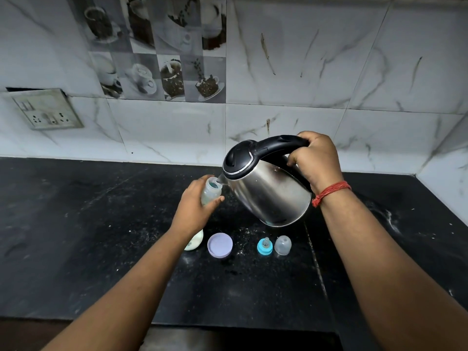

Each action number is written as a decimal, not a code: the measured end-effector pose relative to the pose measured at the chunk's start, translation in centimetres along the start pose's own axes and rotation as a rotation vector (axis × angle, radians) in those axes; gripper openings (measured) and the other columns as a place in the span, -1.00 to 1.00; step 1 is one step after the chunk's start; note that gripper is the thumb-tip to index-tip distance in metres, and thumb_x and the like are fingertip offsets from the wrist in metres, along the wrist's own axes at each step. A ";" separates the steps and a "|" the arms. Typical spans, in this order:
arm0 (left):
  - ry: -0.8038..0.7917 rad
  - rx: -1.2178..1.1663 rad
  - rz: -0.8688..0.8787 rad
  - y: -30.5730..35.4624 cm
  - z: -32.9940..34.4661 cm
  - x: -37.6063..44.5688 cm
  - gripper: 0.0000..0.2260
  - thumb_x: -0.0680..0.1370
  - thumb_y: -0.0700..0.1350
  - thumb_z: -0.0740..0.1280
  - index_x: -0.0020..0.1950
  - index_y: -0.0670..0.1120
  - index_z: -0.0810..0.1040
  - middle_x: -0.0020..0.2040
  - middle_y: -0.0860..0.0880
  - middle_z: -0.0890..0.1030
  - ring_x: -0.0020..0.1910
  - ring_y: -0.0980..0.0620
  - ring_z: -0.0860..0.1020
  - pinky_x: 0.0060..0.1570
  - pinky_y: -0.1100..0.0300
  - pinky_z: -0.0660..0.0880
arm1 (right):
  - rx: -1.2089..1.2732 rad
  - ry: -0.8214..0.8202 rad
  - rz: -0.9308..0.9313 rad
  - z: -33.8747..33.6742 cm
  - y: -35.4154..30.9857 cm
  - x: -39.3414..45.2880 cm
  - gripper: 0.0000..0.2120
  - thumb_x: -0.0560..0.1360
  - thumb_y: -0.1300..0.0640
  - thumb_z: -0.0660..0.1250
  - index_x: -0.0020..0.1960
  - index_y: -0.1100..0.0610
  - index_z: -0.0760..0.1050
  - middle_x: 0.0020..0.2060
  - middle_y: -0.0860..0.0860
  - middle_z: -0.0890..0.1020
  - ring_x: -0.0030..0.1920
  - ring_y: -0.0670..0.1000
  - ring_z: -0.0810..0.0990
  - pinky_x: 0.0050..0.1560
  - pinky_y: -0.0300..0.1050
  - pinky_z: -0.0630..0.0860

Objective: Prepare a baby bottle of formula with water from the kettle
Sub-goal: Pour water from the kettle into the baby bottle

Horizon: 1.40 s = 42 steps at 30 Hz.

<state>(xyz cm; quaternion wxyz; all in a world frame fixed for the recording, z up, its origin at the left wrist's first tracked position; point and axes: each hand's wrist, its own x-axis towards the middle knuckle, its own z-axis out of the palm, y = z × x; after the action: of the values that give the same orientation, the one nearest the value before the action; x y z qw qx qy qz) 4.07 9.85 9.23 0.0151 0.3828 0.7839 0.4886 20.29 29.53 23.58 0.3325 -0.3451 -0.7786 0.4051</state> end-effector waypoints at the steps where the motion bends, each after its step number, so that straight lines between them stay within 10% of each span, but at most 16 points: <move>1: -0.006 0.005 -0.005 0.0 0.0 -0.1 -0.54 0.53 -0.06 0.52 0.40 -0.01 0.49 0.25 -0.01 0.56 0.19 0.05 0.53 0.19 0.15 0.44 | -0.021 0.000 -0.010 0.1 -0.2 0.0 -0.80 0.03 0.24 0.33 -0.38 0.01 0.47 -0.58 -0.14 0.38 -0.36 0.07 0.41 -0.30 -0.04 0.38; 6: -0.043 0.021 -0.026 -0.4 0.0 -0.3 -0.52 0.53 -0.01 0.51 0.41 0.02 0.48 0.27 0.02 0.57 0.22 0.05 0.54 0.24 0.08 0.48 | -0.181 0.028 -0.104 0.2 -1.3 0.0 -0.78 0.13 0.28 0.33 -0.22 0.18 0.52 -0.37 0.15 0.57 -0.22 0.25 0.56 -0.26 0.09 0.52; 15: -0.045 0.011 -0.023 0.0 0.0 -0.9 -0.52 0.53 -0.01 0.52 0.41 0.01 0.49 0.26 0.03 0.58 0.22 0.04 0.55 0.25 0.07 0.49 | -0.345 0.037 -0.182 0.4 -2.8 -0.2 -0.78 0.26 0.29 0.31 -0.15 0.06 0.58 -0.42 -0.10 0.49 -0.22 0.12 0.54 -0.36 -0.20 0.29; 28: -0.047 -0.014 -0.005 0.4 0.2 -1.1 -0.50 0.53 -0.03 0.52 0.44 -0.01 0.47 0.29 0.02 0.57 0.24 0.06 0.54 0.30 0.06 0.49 | -0.539 0.049 -0.306 0.4 -4.9 0.1 -0.79 0.25 0.26 0.26 -0.16 0.10 0.57 -0.33 0.02 0.60 -0.22 0.16 0.56 -0.24 -0.05 0.51; 42: -0.033 -0.031 -0.003 0.9 0.1 -0.3 -0.51 0.53 -0.04 0.52 0.42 0.01 0.48 0.26 0.07 0.55 0.22 0.06 0.54 0.26 0.11 0.48 | -0.591 0.034 -0.376 0.2 -6.4 0.5 -0.87 0.24 0.28 0.22 -0.30 0.06 0.43 -0.40 -0.02 0.50 -0.29 0.12 0.48 -0.38 -0.17 0.25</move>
<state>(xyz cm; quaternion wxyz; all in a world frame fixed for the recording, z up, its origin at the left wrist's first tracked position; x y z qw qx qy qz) 4.84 9.95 9.77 0.0345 0.3894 0.7763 0.4945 18.13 27.13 29.10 0.2999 -0.2837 -0.9065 0.0881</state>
